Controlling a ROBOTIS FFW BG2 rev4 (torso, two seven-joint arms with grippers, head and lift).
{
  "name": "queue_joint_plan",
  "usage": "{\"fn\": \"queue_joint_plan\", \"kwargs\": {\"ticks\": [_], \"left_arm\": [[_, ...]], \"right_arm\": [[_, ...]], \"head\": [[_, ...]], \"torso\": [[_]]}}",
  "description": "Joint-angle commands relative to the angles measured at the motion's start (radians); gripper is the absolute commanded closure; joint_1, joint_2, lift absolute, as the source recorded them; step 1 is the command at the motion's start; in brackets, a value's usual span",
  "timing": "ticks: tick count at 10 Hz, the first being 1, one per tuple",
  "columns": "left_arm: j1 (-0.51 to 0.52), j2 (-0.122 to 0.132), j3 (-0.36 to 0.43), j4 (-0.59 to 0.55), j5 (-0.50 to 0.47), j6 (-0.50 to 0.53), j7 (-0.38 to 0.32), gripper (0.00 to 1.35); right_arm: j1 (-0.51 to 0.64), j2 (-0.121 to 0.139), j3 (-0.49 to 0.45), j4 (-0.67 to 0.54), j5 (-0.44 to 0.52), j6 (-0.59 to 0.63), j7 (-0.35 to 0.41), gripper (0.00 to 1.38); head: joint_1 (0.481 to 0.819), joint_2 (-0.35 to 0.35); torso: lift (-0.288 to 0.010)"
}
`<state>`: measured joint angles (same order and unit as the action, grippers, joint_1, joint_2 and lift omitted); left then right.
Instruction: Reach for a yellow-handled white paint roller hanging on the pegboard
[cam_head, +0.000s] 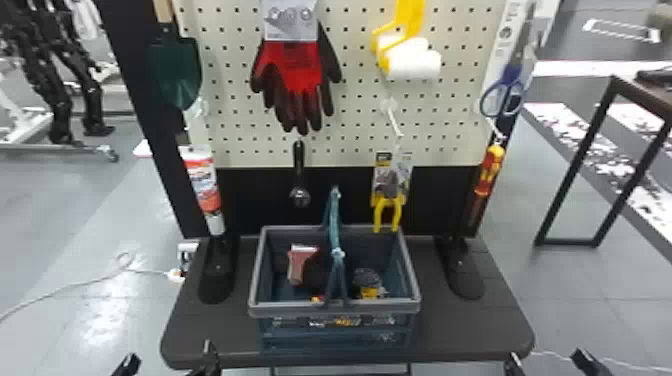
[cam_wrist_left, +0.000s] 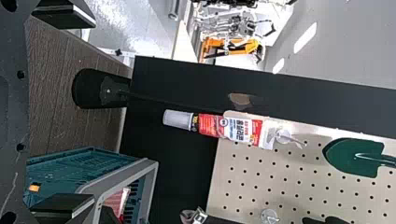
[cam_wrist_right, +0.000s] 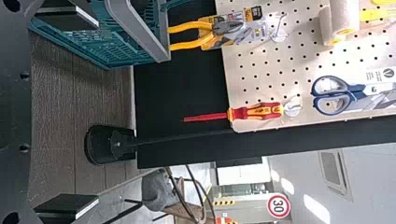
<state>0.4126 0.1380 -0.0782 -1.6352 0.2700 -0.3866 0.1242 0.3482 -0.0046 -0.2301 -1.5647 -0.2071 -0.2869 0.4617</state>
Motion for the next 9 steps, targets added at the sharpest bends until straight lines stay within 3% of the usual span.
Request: {"fn": "queue_joint_plan", "kwargs": {"ticks": [1, 9], "left_arm": [[0.000, 0.000, 0.000, 0.000, 0.000, 0.000, 0.000, 0.00], [0.000, 0.000, 0.000, 0.000, 0.000, 0.000, 0.000, 0.00]], "right_arm": [[0.000, 0.006, 0.000, 0.000, 0.000, 0.000, 0.000, 0.00], [0.000, 0.006, 0.000, 0.000, 0.000, 0.000, 0.000, 0.00]], "head": [[0.549, 0.000], [0.549, 0.000]], "torso": [[-0.100], [-0.100]]}}
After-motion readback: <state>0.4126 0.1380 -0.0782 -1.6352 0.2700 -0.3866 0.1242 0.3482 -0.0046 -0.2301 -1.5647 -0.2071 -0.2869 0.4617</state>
